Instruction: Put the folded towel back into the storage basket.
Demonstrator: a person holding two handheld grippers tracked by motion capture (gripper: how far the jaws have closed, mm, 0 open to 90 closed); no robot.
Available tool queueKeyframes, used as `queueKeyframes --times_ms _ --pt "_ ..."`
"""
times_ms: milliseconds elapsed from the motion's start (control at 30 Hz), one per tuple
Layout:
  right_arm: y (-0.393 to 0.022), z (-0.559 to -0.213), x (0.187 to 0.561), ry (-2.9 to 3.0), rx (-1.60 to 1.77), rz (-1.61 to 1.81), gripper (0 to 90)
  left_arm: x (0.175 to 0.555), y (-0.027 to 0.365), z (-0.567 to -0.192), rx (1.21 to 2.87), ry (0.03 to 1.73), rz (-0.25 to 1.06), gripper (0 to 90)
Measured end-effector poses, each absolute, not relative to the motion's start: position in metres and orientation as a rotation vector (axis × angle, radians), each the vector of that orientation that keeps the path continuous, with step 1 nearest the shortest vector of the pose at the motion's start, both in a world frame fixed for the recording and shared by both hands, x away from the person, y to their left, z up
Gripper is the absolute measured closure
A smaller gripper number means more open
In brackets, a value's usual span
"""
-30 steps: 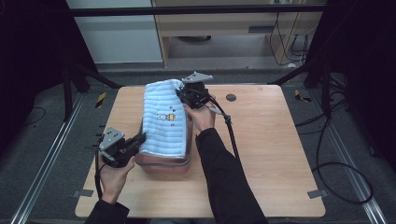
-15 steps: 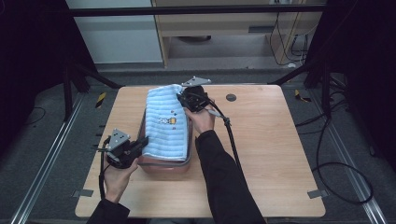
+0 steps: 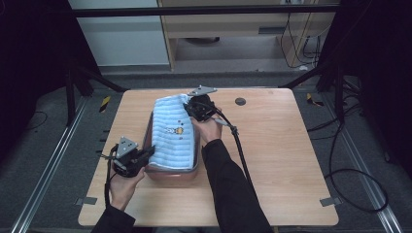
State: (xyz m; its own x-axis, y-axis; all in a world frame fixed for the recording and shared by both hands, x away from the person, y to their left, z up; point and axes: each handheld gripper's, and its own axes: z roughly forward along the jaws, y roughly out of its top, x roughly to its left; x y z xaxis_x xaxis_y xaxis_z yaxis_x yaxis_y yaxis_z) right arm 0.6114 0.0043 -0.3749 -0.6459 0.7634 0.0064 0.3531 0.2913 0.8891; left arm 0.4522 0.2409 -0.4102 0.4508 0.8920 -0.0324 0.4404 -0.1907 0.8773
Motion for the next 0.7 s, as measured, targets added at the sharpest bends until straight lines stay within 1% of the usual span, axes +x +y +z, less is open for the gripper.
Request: queueKeyframes --times_ms 700 --pt "0.007 -0.398 0.612 2.180 1.026 1.279 81.9 0.451 0.241 -0.426 1.862 1.164 0.626 85.8"
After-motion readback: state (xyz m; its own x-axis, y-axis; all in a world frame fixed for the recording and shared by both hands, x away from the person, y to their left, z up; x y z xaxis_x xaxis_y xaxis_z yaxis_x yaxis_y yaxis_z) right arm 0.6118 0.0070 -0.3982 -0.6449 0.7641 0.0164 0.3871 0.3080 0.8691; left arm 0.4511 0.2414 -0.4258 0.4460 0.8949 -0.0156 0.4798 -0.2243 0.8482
